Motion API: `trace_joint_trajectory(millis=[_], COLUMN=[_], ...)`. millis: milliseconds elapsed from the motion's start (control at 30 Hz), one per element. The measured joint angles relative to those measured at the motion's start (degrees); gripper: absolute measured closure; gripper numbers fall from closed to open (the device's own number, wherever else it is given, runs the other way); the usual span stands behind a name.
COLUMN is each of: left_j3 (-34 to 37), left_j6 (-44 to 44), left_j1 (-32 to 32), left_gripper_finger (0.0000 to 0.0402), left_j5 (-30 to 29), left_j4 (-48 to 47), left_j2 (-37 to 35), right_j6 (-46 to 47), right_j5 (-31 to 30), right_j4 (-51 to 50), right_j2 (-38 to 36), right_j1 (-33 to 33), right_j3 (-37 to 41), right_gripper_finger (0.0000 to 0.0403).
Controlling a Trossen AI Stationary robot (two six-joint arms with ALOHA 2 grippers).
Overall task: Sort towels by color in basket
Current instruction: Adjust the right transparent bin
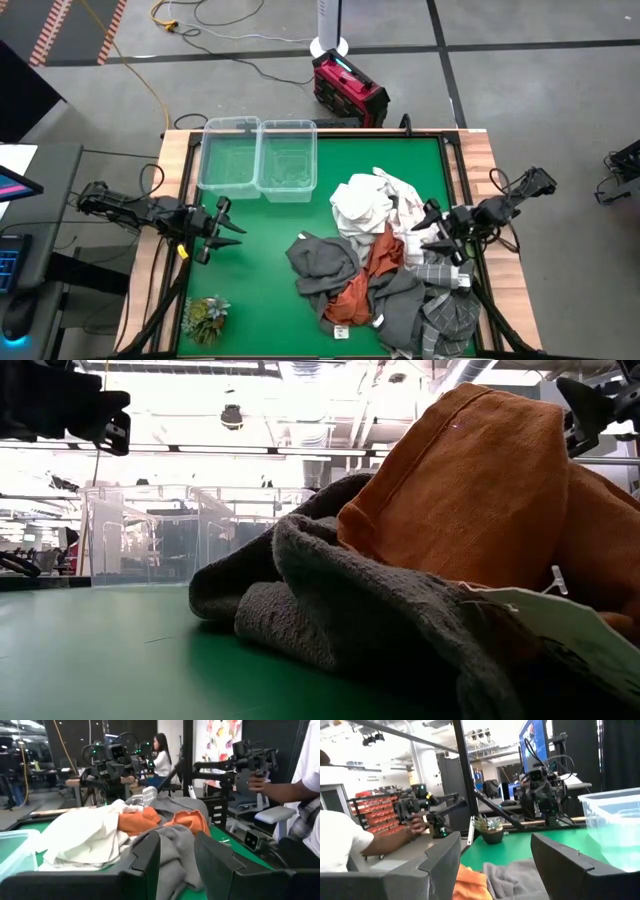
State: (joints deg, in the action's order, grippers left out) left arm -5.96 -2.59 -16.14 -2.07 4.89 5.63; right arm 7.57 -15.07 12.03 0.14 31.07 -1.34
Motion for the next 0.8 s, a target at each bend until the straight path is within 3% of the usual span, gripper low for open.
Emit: trace_joint_trajectory(millis=[500, 567, 667, 800], left_j3=[-0.1, -0.1, -0.7, -4.9], left_j6=[2.4, 3.9, 7.3, 5.6], left_j1=[0.0, 0.0, 0.0, 0.0], left_gripper_finger=[0.029, 0.029, 0.029, 0.029], left_j5=[-0.6, -2.9, -9.6, -12.2], left_j4=[-2.6, -1.7, -0.1, -4.8], left_j2=[0.0, 0.0, 0.0, 0.0], right_j6=[-0.3, 1.4, 4.8, 7.6], right_j5=[0.0, -2.0, -9.9, -13.8], right_j4=[0.3, 1.1, 1.4, 1.1], right_j2=[0.0, 0.1, 0.6, 5.1], right_j1=[-0.1, -0.4, -1.7, -3.9], right_j3=[-0.1, -0.1, -0.2, -0.3], right_gripper_finger=[0.0133, 0.0133, 0.0133, 0.0133])
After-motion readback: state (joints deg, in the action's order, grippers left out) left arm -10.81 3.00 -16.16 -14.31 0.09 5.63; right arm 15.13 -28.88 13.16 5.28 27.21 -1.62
